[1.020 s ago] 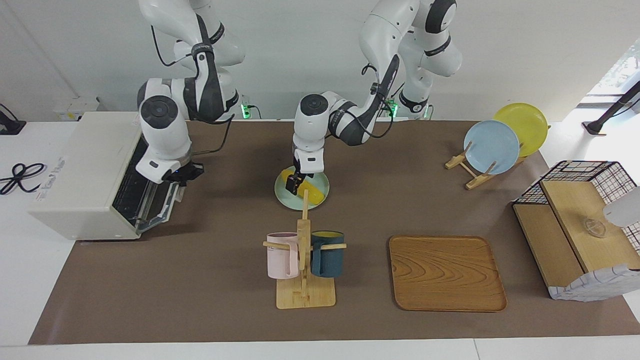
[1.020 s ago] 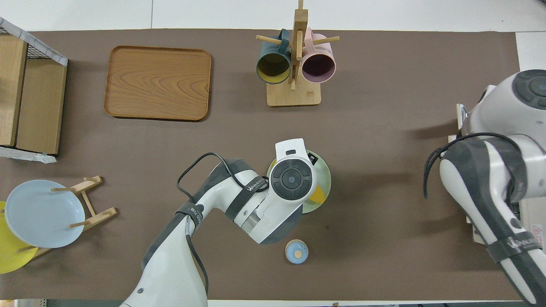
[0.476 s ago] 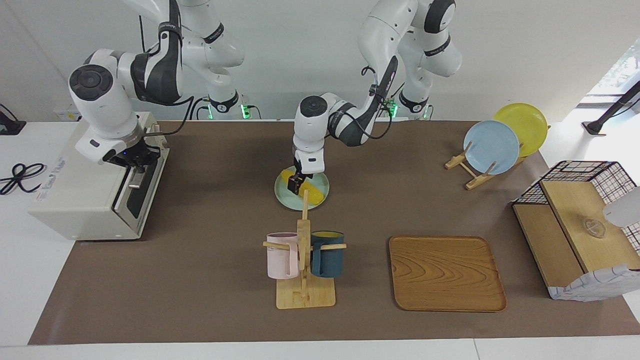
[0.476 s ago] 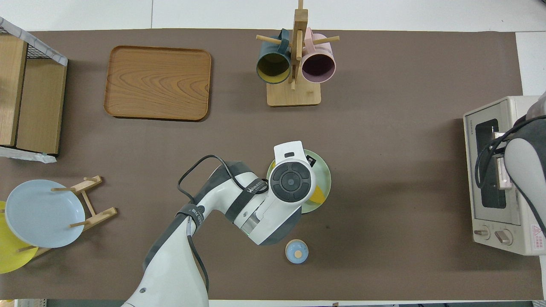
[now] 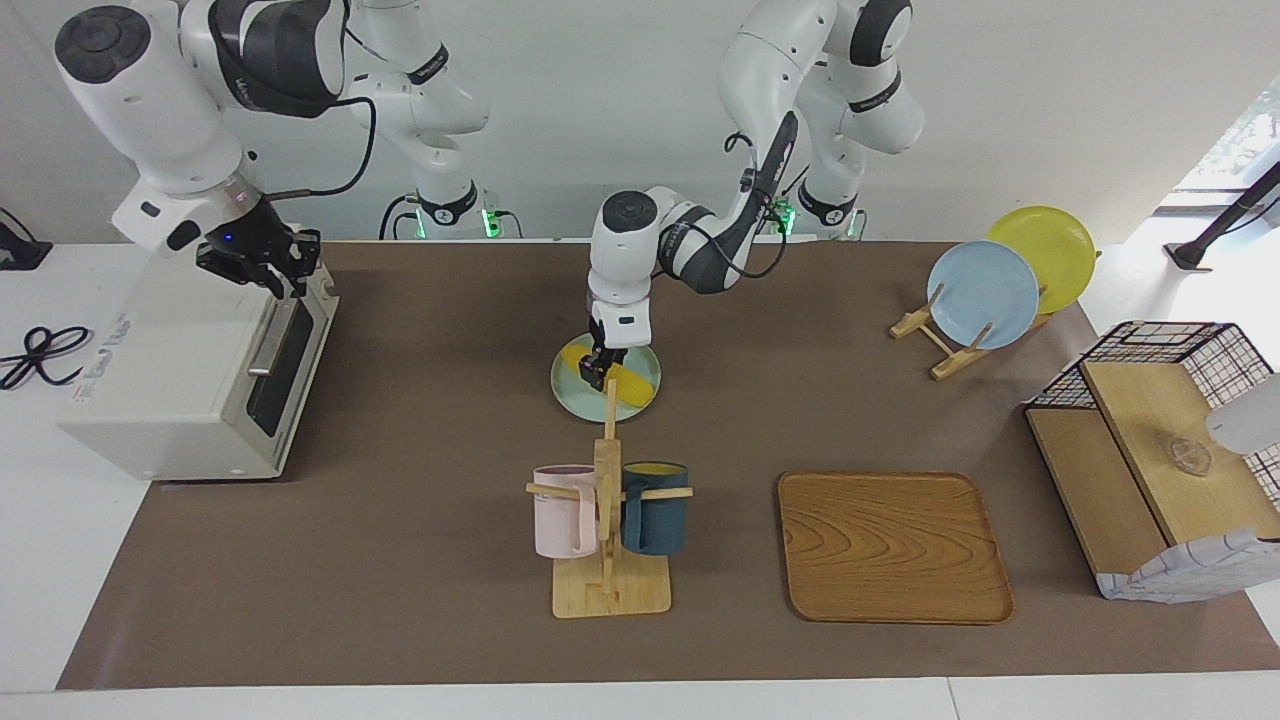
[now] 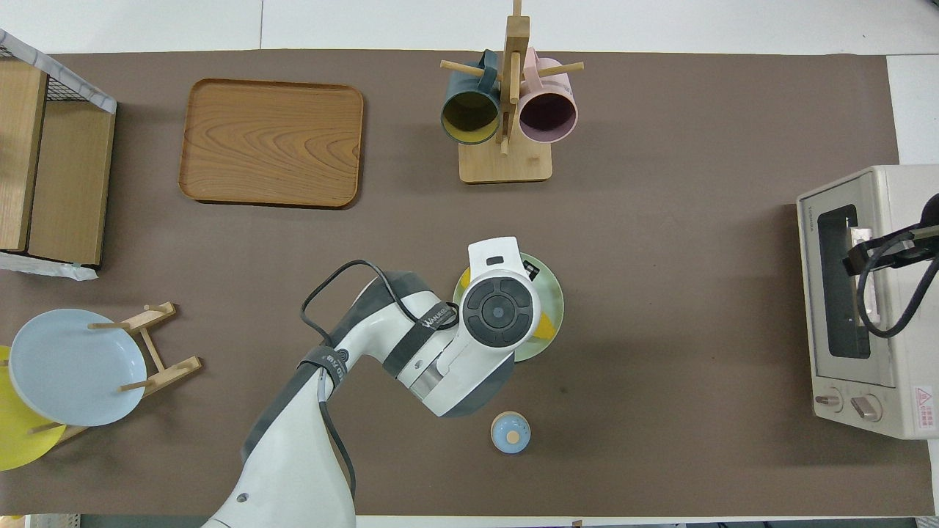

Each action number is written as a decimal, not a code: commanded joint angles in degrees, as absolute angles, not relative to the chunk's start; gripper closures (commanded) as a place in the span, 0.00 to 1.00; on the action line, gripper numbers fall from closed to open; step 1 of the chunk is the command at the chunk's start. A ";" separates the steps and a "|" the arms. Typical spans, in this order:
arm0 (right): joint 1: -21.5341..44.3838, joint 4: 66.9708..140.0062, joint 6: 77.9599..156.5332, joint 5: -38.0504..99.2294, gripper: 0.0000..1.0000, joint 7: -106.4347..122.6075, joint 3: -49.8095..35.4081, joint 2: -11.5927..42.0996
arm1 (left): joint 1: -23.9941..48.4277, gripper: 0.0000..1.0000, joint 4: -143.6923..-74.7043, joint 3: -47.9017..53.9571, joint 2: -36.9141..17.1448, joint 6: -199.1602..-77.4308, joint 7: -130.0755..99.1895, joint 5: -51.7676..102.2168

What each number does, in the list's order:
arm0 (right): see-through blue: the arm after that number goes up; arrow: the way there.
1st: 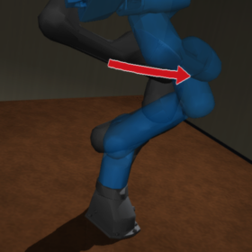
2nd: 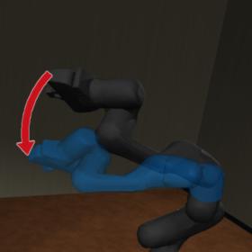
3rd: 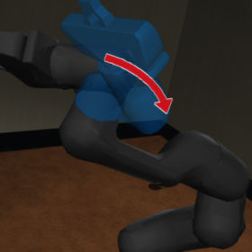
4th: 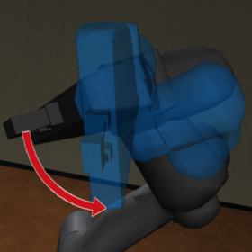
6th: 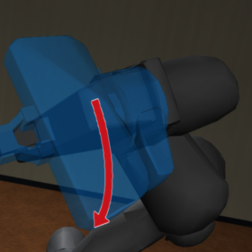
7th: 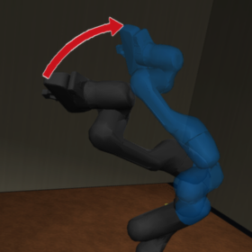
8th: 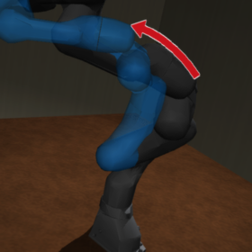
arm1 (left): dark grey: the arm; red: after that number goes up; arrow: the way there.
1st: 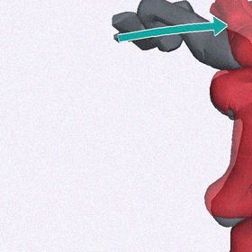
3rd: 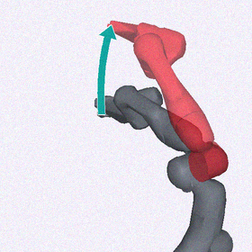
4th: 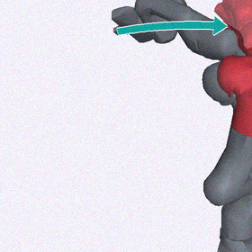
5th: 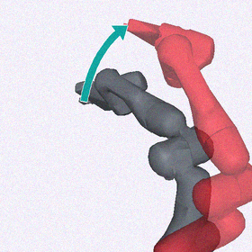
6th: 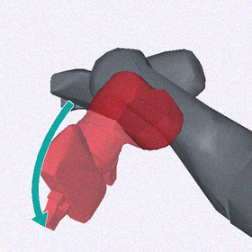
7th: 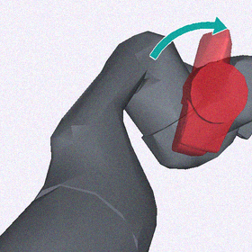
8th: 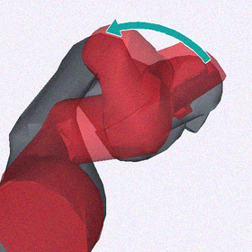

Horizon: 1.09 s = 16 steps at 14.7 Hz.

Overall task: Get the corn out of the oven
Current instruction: 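Lift the corn off the plate with the left gripper toward the tray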

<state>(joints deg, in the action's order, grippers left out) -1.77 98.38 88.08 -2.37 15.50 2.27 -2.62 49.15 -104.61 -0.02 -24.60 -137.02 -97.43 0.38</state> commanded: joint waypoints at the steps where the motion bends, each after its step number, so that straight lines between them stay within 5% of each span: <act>1: -2.28 97.39 87.10 -0.88 0.00 16.52 2.37 -2.29 | 47.39 1.00 -105.20 -0.70 -21.72 -135.54 -92.66 -2.63; 7: -1.85 95.01 85.87 -1.06 0.00 14.24 1.76 -0.79 | 34.92 1.00 -103.55 -0.62 -13.27 -123.59 -61.58 -2.64; 16: -1.41 95.36 84.73 -1.49 0.00 13.10 1.58 -1.41 | 15.39 1.00 -89.84 -0.44 -20.64 -115.93 -18.05 3.25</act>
<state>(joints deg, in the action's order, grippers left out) -0.76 96.41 86.03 -2.33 13.96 1.81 -1.75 17.81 -94.52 -1.31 -16.73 -117.90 -24.08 2.17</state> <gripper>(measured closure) 0.000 0.441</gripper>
